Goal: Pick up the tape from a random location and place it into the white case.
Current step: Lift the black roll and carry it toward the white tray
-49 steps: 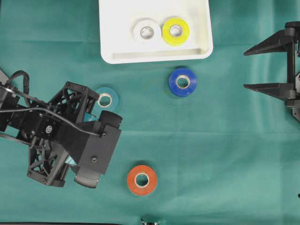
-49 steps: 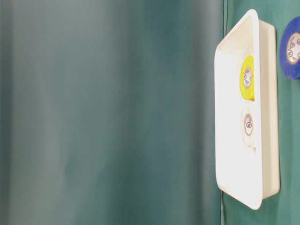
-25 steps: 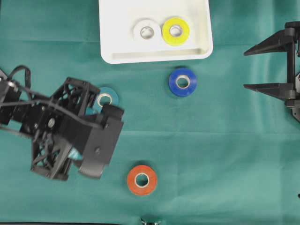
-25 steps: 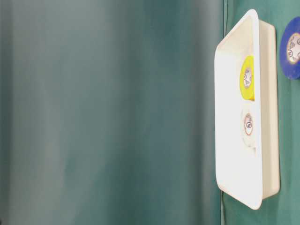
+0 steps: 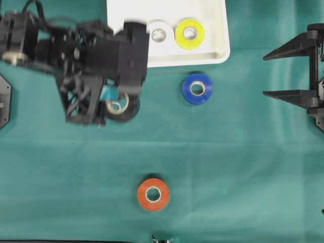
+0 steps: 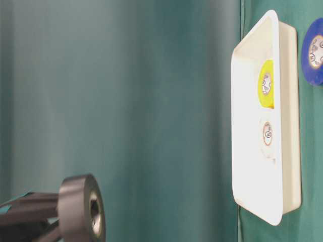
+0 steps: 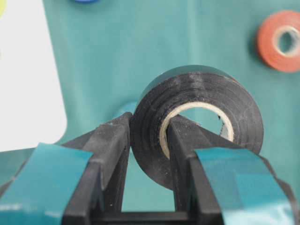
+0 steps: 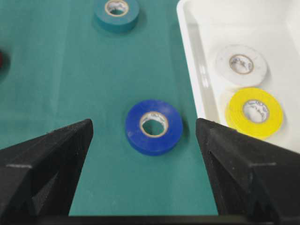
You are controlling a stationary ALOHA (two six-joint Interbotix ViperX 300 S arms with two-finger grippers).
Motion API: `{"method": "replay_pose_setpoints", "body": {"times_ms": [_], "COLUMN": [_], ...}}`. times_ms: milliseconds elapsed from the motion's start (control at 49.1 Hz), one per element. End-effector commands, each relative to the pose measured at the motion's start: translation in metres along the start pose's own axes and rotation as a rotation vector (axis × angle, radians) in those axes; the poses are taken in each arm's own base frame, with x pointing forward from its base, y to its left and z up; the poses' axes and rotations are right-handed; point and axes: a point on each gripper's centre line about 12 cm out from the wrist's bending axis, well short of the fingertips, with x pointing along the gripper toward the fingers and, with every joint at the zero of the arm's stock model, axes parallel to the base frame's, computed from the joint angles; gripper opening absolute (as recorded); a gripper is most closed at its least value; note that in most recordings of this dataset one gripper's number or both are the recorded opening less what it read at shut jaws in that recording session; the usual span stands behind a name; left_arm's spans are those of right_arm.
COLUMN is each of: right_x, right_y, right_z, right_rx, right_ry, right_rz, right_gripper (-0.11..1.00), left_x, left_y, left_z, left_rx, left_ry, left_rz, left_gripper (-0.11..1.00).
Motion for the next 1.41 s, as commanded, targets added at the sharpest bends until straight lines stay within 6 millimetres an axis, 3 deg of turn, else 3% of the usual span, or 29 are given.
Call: {"method": "replay_pose_setpoints", "body": {"times_ms": [0, 285, 550, 1385], "right_x": [0.000, 0.000, 0.000, 0.000], "right_y": [0.000, 0.000, 0.000, 0.000], "right_z": [0.004, 0.003, 0.003, 0.003], "right_rx": [-0.003, -0.003, -0.003, -0.003], "right_ry": [-0.009, 0.000, -0.002, 0.003], "right_rz": [-0.001, -0.003, -0.003, -0.004], "right_gripper": [0.86, 0.86, 0.86, 0.86], "left_x": [-0.016, -0.018, -0.021, -0.015], "left_y": [0.017, 0.065, 0.095, 0.103], "left_z": [0.004, -0.001, -0.008, -0.007], "left_rx": [-0.037, -0.098, -0.137, -0.148], "left_ry": [-0.053, -0.049, -0.044, -0.043], "left_rz": [0.027, 0.097, 0.142, 0.152], "left_gripper": [0.18, 0.18, 0.18, 0.18]}}
